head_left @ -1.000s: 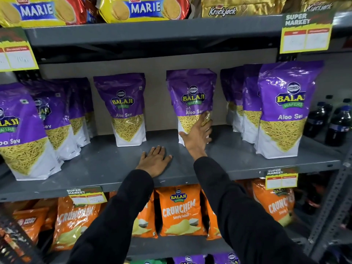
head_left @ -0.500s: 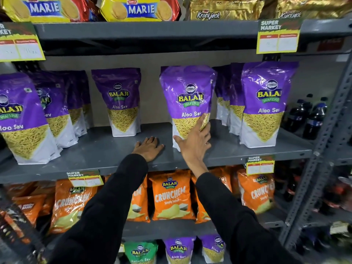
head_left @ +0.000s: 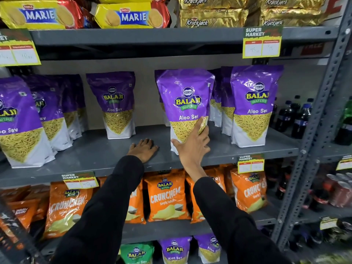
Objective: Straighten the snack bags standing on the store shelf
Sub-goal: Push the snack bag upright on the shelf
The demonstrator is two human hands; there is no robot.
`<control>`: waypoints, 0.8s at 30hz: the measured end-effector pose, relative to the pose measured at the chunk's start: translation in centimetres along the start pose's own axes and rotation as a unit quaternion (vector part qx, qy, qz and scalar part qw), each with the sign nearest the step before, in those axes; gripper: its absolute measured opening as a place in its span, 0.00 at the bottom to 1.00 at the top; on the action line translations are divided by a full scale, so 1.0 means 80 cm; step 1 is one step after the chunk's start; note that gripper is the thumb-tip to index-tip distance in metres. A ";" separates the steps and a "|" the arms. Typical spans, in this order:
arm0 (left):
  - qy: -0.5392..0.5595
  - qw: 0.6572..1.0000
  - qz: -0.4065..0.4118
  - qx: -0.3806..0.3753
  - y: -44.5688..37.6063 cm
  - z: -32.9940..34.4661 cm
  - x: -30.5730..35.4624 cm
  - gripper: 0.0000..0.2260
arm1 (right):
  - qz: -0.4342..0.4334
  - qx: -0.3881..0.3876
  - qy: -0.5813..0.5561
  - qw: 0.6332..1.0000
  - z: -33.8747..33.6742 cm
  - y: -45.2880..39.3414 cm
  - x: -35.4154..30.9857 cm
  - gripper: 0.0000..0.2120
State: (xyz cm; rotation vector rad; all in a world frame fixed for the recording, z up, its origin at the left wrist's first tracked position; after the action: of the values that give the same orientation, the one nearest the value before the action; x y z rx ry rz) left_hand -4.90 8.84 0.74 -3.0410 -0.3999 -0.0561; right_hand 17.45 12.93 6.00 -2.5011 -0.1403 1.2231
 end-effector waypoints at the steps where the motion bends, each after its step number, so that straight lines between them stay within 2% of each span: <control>1: -0.001 1.000 0.002 0.000 0.000 0.000 0.000 0.26 | 0.002 0.001 -0.002 1.000 0.001 0.000 -0.001 0.62; 24: 0.010 1.000 0.002 0.004 0.002 0.000 0.002 0.26 | 0.002 0.001 0.011 1.000 0.013 -0.011 -0.003 0.62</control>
State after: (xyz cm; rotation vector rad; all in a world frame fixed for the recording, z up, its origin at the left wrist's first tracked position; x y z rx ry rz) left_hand -4.71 8.72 0.74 -3.0299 -0.3907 -0.0852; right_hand 16.54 13.93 5.93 -2.5134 -0.1298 1.1967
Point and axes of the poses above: each hand's wrist, its own y-axis away from the middle knuckle, its own z-axis out of the palm, x = y × z, the point moved 8 cm from there along -y, towards the middle knuckle, and after that the axes turned 10 degrees about z, right-handed, at the moved point
